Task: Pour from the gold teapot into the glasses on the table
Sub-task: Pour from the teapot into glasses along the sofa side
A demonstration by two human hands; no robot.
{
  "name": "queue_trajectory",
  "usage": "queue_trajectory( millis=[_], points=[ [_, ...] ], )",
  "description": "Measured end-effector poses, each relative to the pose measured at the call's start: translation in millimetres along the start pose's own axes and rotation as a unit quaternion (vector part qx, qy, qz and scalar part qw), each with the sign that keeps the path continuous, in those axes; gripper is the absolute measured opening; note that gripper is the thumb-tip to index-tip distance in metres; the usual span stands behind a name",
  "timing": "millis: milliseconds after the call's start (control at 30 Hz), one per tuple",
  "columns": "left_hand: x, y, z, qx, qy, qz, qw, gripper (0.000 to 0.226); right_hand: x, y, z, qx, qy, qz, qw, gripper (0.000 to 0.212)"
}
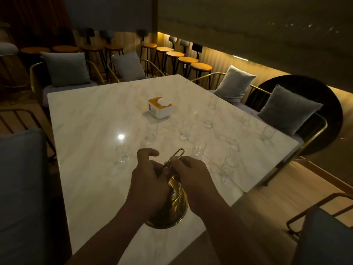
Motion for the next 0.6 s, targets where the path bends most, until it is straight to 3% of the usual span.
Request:
queue_trajectory(
  millis=[333,433,533,600],
  points=[
    [-43,108,-42,0.006,-0.031,0.017,0.999,0.052,29,-102,-76,0.022,0.023,-0.034,0.999,0.023],
    [-58,143,-55,0.041,-0.018,0.017,0.999,0.037,39,-141,-99,0.017,0.031,-0.006,0.999,0.023],
    [-47,162,-71,-0.018,-0.044,0.035,0.998,0.018,45,-179,-121,0.009,0.041,0.023,0.999,0.022],
    [-19,184,-81,-0.051,-0.112,0.066,0.99,0.018,46,-200,-132,0.015,0.053,0.024,0.998,0.021]
  ],
)
Point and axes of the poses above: each hand's wrist, its own z-axis away from the middle knuckle, its own y-axis out of the palm, x = y × z, the point moved 8 cm from there along -z, towards the middle knuckle, and after that the axes turned 9 degrees about -z, right-handed, at the moved point
